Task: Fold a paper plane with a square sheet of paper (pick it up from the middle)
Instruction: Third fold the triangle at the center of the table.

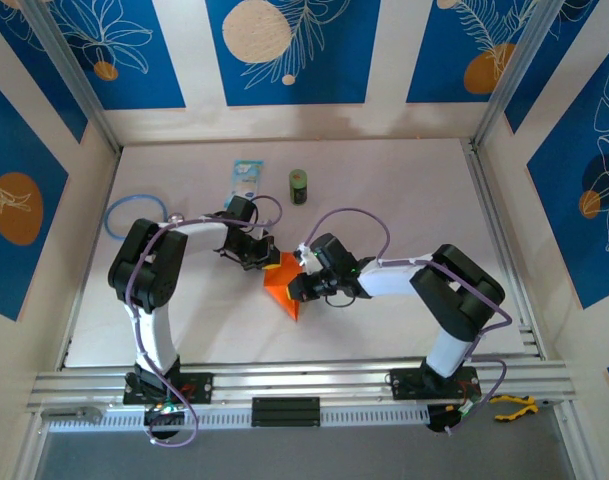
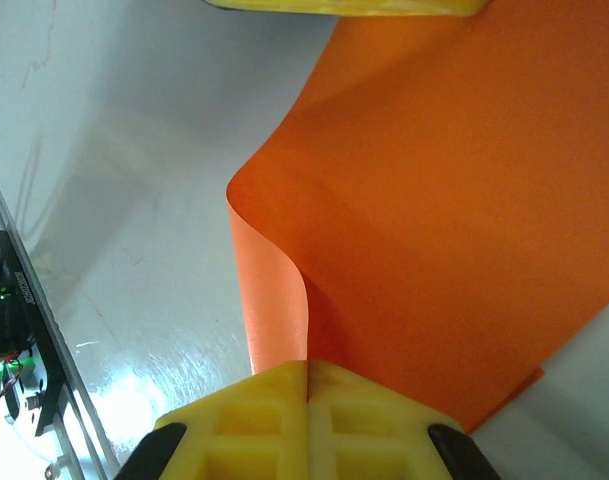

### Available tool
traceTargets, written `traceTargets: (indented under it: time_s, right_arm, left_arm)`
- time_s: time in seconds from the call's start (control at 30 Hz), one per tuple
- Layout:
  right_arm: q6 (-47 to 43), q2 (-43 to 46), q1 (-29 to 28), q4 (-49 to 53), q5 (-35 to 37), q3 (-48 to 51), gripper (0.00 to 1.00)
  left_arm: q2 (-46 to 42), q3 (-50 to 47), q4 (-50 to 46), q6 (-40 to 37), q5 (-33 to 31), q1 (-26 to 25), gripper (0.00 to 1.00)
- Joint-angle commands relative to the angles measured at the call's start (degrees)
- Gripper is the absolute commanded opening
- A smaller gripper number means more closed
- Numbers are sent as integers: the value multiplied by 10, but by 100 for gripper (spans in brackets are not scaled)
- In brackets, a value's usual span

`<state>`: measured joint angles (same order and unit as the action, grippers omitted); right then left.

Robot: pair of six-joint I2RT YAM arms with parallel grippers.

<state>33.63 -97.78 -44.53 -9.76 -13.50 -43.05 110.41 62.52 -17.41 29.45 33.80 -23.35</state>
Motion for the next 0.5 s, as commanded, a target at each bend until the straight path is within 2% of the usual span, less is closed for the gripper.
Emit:
traceTargets:
  time_s: [0.0, 0.47]
  right_arm:
    - [8, -3, 2, 20, 6, -7, 2]
    - [15, -5, 5, 38, 40, -12, 2]
  left_arm:
    - [0, -16, -34, -7, -30, 1, 8]
    - [2, -15, -33, -3, -28, 1, 8]
